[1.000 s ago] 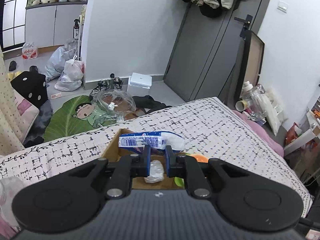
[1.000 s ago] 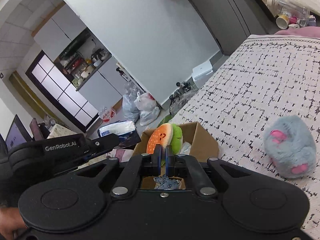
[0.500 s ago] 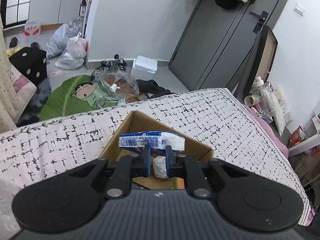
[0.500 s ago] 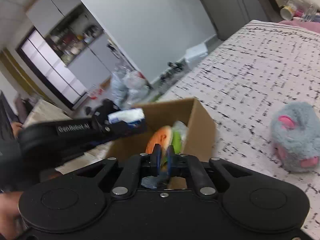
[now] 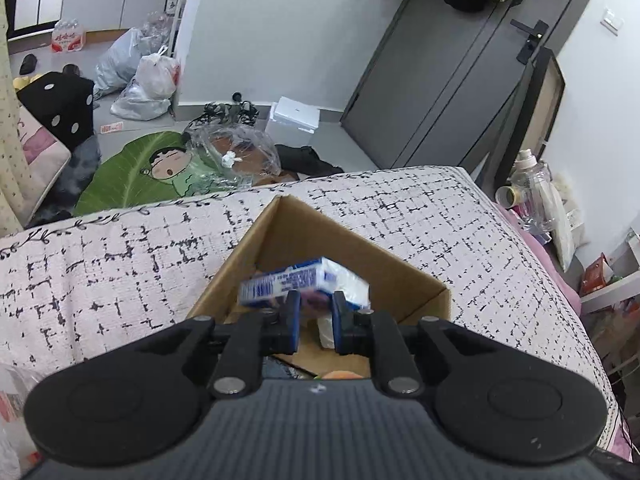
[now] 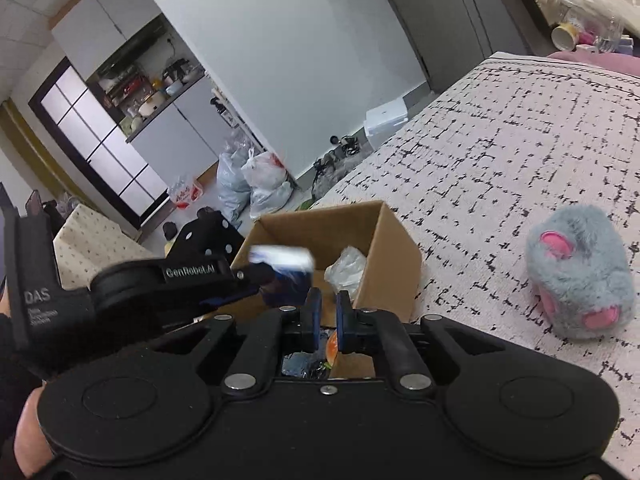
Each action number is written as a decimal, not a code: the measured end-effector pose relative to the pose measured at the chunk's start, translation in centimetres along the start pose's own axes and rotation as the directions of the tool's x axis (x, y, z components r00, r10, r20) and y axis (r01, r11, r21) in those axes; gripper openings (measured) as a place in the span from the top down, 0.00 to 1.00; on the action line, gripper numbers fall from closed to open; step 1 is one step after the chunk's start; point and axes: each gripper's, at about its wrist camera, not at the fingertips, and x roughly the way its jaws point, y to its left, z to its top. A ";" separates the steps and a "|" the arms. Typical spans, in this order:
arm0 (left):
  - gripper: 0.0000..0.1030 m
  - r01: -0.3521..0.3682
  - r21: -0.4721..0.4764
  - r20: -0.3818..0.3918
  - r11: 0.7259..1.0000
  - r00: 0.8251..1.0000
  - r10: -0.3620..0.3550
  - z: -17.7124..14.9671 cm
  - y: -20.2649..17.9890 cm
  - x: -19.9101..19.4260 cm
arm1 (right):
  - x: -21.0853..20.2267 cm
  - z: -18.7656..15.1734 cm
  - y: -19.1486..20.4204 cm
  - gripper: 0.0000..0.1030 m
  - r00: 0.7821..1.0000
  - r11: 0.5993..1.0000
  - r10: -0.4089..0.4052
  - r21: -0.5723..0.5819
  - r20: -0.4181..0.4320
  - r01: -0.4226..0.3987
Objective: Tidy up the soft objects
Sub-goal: 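Open both grippers to drop the tissue pack and hamburger toy into the box, then move both grippers to the grey plush mouse on the bed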
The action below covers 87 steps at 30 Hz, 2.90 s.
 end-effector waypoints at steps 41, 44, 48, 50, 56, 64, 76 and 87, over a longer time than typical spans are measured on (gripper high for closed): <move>0.25 -0.133 0.125 -0.059 0.983 0.988 0.141 -2.7 -6.3 -6.0 | -8.3 0.6 -6.3 0.19 0.971 0.965 -0.230 0.144 0.065 0.219; 0.21 -0.133 0.133 -0.069 0.982 0.987 0.143 -3.0 -7.1 -5.8 | -8.3 0.7 -6.8 0.16 0.971 0.962 -0.232 0.161 0.053 0.221; 0.17 -0.169 0.177 -0.056 0.970 0.982 0.181 -3.3 -8.4 -5.6 | -8.7 1.0 -7.3 0.08 0.973 0.961 -0.224 0.183 0.065 0.209; 0.17 -0.167 0.189 -0.062 0.968 0.981 0.182 -3.4 -9.0 -5.4 | -8.8 1.1 -7.8 0.07 0.973 0.960 -0.222 0.193 0.069 0.205; 0.17 -0.161 0.214 -0.072 0.963 0.981 0.180 -4.0 -11.1 -4.2 | -8.4 1.3 -10.3 0.06 0.969 0.942 -0.237 0.258 0.065 0.213; 0.17 -0.124 0.224 -0.084 0.967 0.986 0.146 -4.6 -13.2 -2.6 | -7.5 2.1 -12.8 0.07 0.969 0.924 -0.232 0.330 0.080 0.194; 0.17 -0.138 0.240 -0.060 0.961 0.986 0.156 -5.1 -15.0 0.0 | -4.2 2.7 -14.9 0.31 0.965 0.900 -0.256 0.378 0.058 0.216; 0.18 -0.095 0.219 -0.100 0.971 0.988 0.120 -5.6 -16.9 2.5 | -2.4 2.0 -16.2 0.78 0.969 0.881 -0.239 0.406 -0.055 0.241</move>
